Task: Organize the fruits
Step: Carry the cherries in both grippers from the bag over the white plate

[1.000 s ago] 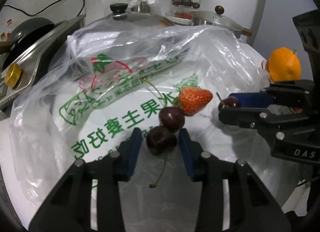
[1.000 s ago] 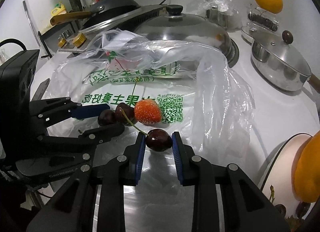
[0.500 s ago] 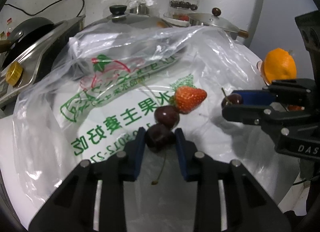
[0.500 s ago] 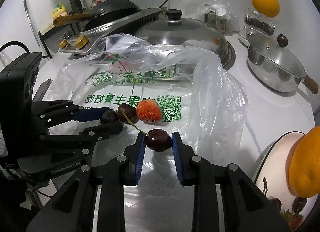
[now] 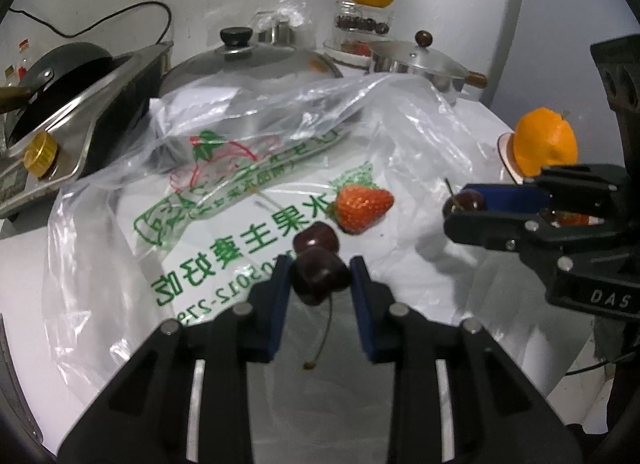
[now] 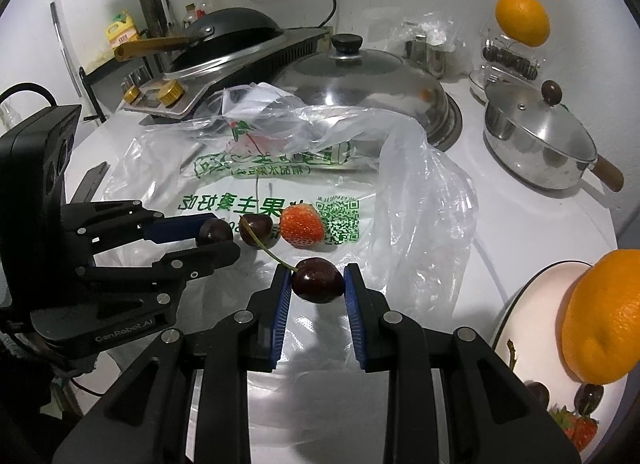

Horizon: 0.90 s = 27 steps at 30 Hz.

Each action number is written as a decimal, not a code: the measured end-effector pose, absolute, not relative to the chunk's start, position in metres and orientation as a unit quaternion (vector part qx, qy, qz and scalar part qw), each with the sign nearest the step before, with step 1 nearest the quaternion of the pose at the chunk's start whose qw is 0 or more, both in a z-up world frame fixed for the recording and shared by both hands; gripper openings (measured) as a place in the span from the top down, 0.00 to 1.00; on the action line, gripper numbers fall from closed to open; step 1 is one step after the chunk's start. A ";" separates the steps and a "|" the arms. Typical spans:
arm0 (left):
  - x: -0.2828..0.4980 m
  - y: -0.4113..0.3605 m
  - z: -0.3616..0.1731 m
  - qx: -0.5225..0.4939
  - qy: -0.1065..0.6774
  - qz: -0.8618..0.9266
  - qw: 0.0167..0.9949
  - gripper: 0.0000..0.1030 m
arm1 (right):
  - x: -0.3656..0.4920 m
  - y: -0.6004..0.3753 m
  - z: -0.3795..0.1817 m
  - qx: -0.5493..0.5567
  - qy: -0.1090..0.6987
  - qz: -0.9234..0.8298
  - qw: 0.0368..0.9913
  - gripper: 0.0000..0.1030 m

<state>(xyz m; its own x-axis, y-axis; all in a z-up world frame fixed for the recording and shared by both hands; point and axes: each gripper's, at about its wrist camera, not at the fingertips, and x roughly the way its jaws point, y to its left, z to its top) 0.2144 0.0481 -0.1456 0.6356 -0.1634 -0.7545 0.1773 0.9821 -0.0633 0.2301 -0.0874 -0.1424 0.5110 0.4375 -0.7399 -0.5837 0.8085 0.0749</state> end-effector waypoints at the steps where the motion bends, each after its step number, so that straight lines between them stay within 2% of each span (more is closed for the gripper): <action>1: 0.214 0.048 -0.145 0.008 0.416 -0.094 0.905 0.70 | 0.229 -0.088 -0.142 -0.092 0.396 0.295 0.865 0.72; 27: 0.194 0.018 -0.114 0.016 0.392 -0.109 0.913 0.70 | 0.201 -0.118 -0.116 -0.084 0.369 0.284 0.881 0.72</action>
